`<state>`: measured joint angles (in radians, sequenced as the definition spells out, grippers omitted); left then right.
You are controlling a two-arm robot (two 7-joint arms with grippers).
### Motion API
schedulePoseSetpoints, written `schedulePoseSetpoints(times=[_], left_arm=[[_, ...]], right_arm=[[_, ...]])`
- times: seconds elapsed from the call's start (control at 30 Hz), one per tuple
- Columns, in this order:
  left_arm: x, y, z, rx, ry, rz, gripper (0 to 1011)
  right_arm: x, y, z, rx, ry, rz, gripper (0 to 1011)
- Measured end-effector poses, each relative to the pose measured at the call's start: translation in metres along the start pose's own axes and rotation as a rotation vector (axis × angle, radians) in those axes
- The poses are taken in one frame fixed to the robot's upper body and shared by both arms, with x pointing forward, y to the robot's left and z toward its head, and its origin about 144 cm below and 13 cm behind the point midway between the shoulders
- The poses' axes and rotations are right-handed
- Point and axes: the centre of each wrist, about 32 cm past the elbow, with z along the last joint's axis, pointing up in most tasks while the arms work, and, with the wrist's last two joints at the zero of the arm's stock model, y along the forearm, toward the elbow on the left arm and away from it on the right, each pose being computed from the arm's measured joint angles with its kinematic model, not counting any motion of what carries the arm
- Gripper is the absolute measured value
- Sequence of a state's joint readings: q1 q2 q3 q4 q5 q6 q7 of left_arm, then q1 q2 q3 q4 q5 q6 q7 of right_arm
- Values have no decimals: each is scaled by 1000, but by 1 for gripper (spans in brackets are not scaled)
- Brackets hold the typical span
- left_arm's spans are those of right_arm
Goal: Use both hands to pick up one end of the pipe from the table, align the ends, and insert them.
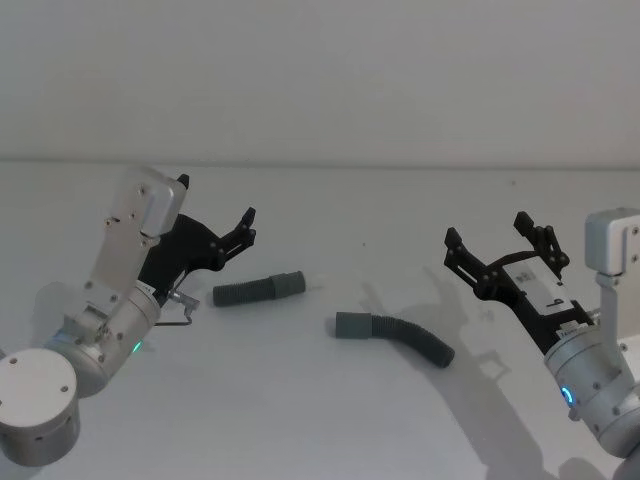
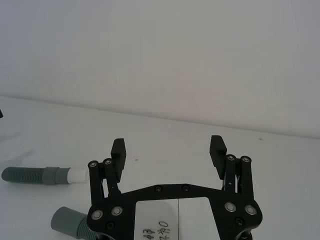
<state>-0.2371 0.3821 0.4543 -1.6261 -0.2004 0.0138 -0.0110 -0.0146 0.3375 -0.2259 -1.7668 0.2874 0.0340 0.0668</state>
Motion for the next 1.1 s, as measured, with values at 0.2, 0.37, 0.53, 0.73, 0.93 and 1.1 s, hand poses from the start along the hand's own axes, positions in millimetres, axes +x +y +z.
schedulePoseSetpoints(times=[0.2,0.37,0.53,0.73,0.93,1.1], left_arm=[[0,0,0,0,0,0,1001],[0,0,0,0,0,0,1001],[0,0,0,0,0,0,1001],[0,0,0,0,0,0,1001],[0,0,0,0,0,0,1001],[0,0,0,0,0,0,1001]], right_arm=[[0,0,0,0,0,0,1001],[0,0,0,0,0,0,1001],[0,0,0,0,0,0,1001],[0,0,0,0,0,0,1001],[0,0,0,0,0,0,1001],[0,0,0,0,0,0,1001]])
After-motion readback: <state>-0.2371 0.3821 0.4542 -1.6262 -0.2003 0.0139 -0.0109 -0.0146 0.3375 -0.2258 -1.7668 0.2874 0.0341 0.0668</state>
